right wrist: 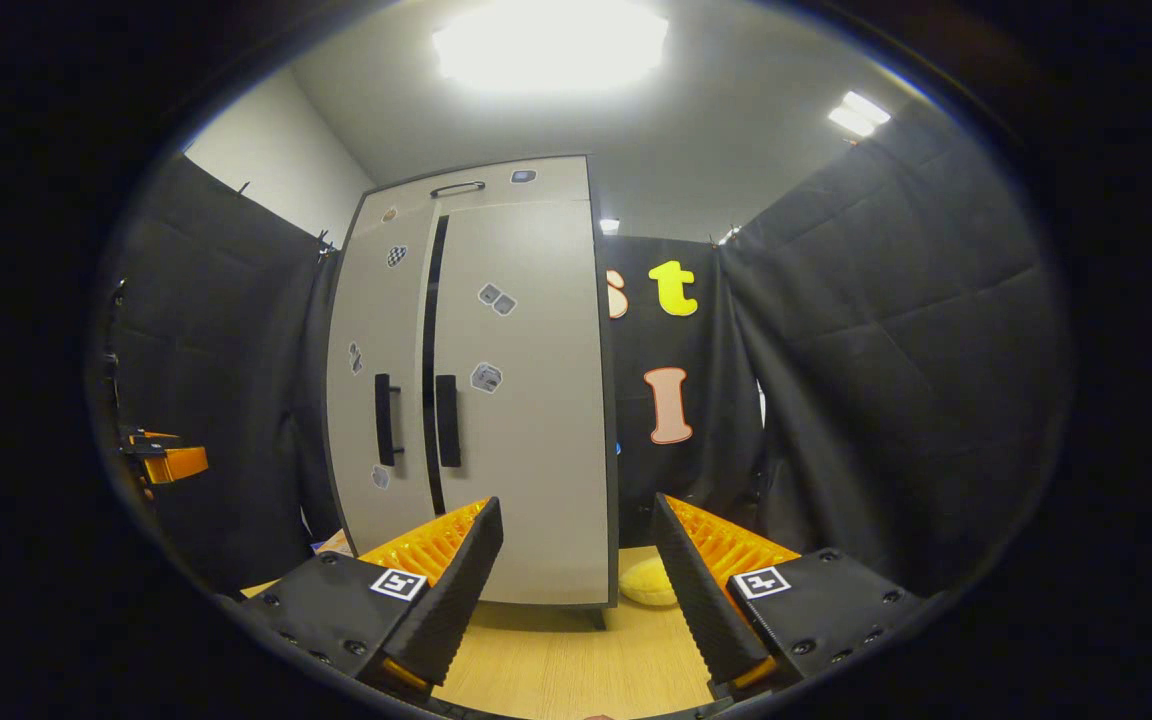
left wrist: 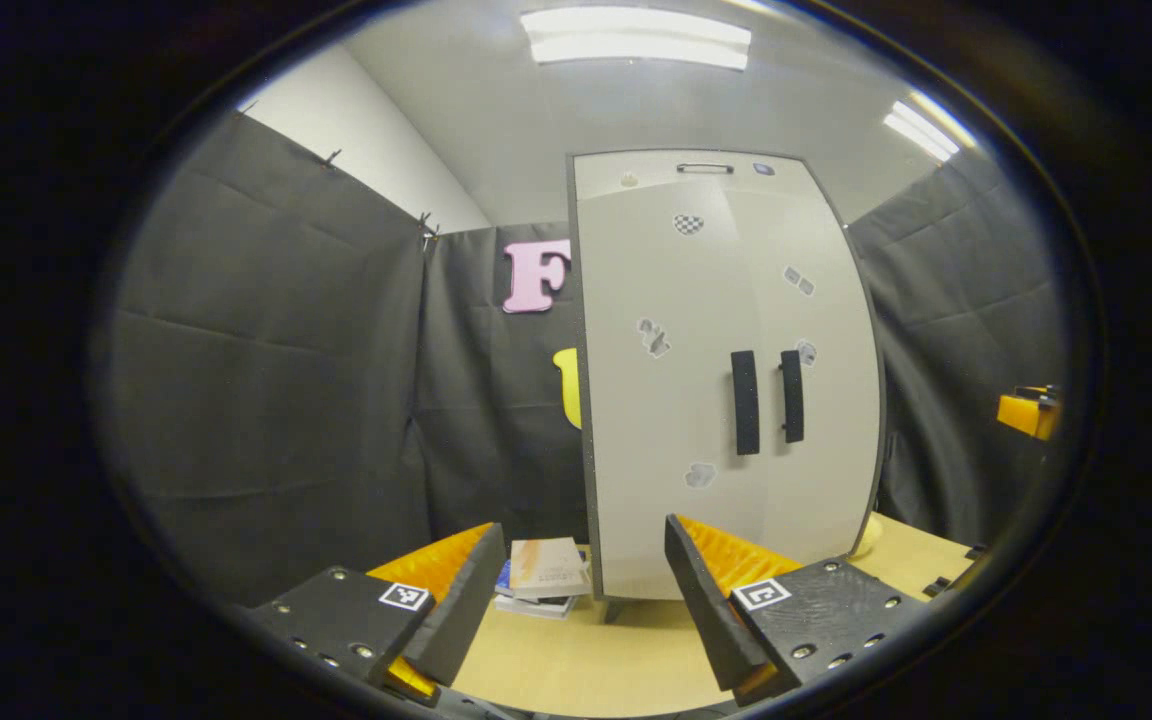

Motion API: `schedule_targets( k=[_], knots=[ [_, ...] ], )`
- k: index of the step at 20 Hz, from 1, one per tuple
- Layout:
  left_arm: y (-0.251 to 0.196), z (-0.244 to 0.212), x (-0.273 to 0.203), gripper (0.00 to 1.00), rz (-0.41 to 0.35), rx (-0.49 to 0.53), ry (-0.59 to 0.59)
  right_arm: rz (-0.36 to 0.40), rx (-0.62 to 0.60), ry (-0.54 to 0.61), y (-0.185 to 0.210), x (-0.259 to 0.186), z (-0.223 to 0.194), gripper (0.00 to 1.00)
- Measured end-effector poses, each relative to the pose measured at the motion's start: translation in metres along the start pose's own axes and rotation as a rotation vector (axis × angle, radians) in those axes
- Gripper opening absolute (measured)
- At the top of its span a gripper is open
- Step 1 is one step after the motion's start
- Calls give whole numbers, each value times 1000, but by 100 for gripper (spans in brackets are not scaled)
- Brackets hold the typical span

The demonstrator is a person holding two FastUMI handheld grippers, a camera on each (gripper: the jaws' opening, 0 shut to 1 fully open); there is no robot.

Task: Grab one shoe with the right hand and put it into the shoe cabinet, grab the other shoe with the left hand and put it into the shoe cabinet; then close the right door with the right hand and the left door with the left hand.

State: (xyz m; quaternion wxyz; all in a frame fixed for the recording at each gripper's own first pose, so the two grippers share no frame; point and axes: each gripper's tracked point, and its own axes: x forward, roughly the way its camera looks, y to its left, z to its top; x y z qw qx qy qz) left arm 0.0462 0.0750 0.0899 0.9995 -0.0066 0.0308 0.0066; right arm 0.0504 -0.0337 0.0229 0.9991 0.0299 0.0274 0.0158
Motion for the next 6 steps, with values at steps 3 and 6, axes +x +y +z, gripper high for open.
schedule_targets(
  k=[3, 6],
  knots=[
    [2, 0, 2, 97, 5, -3, 5, -3, -8, 0, -1, 2, 0, 95],
    [1, -1, 2, 97, 6, 1, 7, 1, -11, 7, 1, 3, -2, 95]
  ],
)
